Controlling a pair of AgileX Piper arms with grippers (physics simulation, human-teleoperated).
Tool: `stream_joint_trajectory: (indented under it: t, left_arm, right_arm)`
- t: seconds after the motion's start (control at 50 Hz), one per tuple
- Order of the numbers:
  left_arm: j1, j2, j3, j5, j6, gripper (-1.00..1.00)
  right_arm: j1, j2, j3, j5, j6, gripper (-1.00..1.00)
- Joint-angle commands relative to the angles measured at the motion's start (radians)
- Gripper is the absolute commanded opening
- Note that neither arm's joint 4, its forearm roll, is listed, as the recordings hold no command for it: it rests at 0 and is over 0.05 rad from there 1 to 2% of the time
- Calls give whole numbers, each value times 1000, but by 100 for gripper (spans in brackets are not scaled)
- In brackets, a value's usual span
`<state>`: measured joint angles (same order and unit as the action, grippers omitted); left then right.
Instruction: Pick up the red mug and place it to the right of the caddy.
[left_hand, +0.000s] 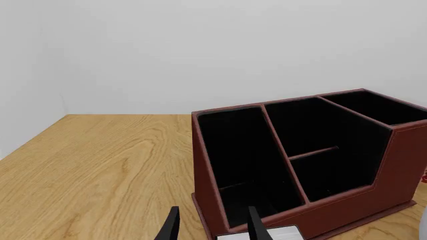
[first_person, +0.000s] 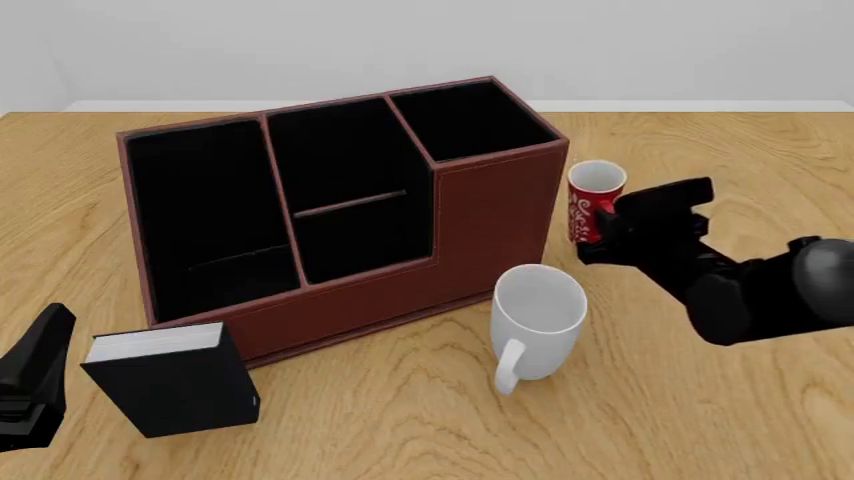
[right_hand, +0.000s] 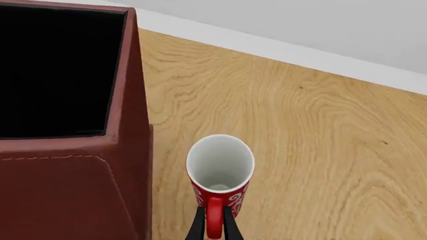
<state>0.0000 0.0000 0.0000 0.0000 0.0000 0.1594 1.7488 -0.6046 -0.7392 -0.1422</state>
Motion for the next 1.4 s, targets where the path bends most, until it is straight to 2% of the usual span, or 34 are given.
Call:
stream_joint_trajectory:
  t: [0.02,0.72,1.4]
  left_arm:
    - [0,0,0,0,0,100]
    - [0,0,0,0,0,100]
    - [0,0,0,0,0,100]
  right_arm:
    - [-3,12,-17,2,15,-100]
    - [0,70,-36,8,31,-100]
    - [4,81,-6,-6,52,-100]
